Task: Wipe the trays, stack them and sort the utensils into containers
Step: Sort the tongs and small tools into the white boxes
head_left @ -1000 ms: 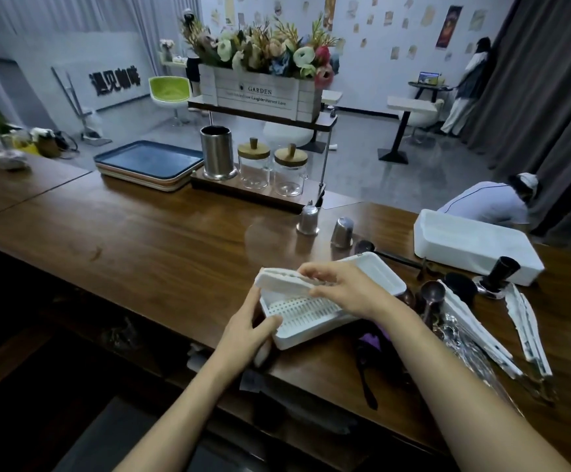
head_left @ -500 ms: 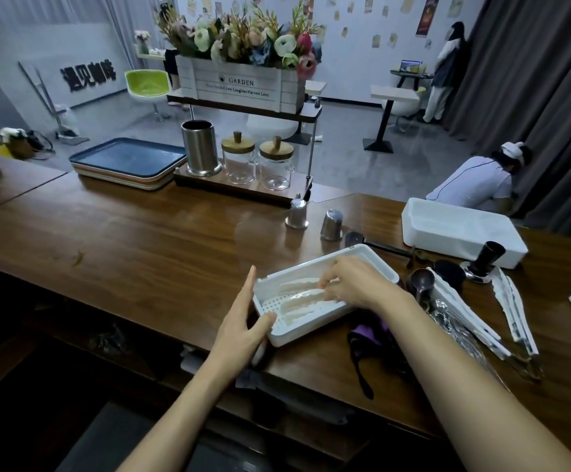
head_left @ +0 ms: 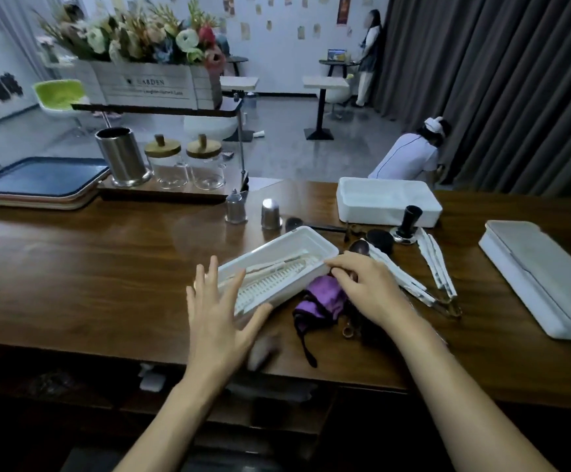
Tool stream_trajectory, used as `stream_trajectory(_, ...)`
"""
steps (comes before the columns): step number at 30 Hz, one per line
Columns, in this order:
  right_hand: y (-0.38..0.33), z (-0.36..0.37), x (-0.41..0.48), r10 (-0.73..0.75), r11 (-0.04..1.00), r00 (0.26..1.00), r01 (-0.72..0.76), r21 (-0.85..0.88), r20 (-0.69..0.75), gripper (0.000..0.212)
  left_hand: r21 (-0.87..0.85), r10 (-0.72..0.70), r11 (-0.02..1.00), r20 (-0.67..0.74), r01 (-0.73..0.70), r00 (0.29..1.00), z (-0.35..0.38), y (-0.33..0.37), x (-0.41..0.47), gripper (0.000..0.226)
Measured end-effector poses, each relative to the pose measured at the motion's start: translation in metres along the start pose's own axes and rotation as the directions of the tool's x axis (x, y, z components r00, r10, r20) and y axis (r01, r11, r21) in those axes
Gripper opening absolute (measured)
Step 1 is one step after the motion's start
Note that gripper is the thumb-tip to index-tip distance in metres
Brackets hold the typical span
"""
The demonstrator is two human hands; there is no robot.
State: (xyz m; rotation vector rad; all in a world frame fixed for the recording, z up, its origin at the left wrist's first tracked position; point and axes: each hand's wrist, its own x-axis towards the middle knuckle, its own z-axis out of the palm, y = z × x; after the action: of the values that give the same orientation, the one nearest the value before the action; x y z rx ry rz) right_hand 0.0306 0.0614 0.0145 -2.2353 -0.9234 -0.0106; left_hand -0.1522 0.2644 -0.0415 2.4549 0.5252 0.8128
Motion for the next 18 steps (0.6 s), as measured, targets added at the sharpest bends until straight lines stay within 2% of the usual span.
stream_trajectory(3, 0.031, -0.022, -0.024, 0.128, 0.991, 0.987, -0.131, -0.020, -0.102, 0.027, 0.004, 0.125, 0.992, 0.033, -0.126, 0.992, 0.011, 0.028, 0.003, 0.070)
stream_trajectory(7, 0.064, -0.049, -0.048, 0.263, 0.962, 0.948, -0.271, -0.020, -0.176, 0.033, -0.025, 0.230, 0.973, 0.060, -0.229, 0.971, 0.035, 0.079, 0.011, 0.067)
stream_trajectory(9, 0.080, -0.059, -0.053, 0.312, 0.941, 0.929, -0.331, -0.072, -0.198, 0.039, -0.079, 0.245, 0.968, 0.110, -0.237, 0.963, 0.050, 0.104, 0.012, 0.068)
stream_trajectory(11, 0.096, -0.064, -0.054, 0.361, 0.909, 0.911, -0.391, -0.143, -0.201, 0.051, -0.123, 0.243, 0.967, 0.164, -0.225, 0.956, 0.067, 0.124, 0.008, 0.071)
stream_trajectory(14, 0.118, -0.067, -0.050, 0.472, 0.841, 0.867, -0.497, -0.213, -0.159, 0.083, -0.179, 0.192, 0.972, 0.227, -0.153, 0.955, 0.089, 0.143, -0.002, 0.075)
stream_trajectory(18, 0.128, -0.069, -0.038, 0.533, 0.813, 0.843, -0.533, -0.235, -0.070, 0.113, -0.173, 0.159, 0.978, 0.282, -0.113, 0.946, 0.110, 0.161, -0.011, 0.066)
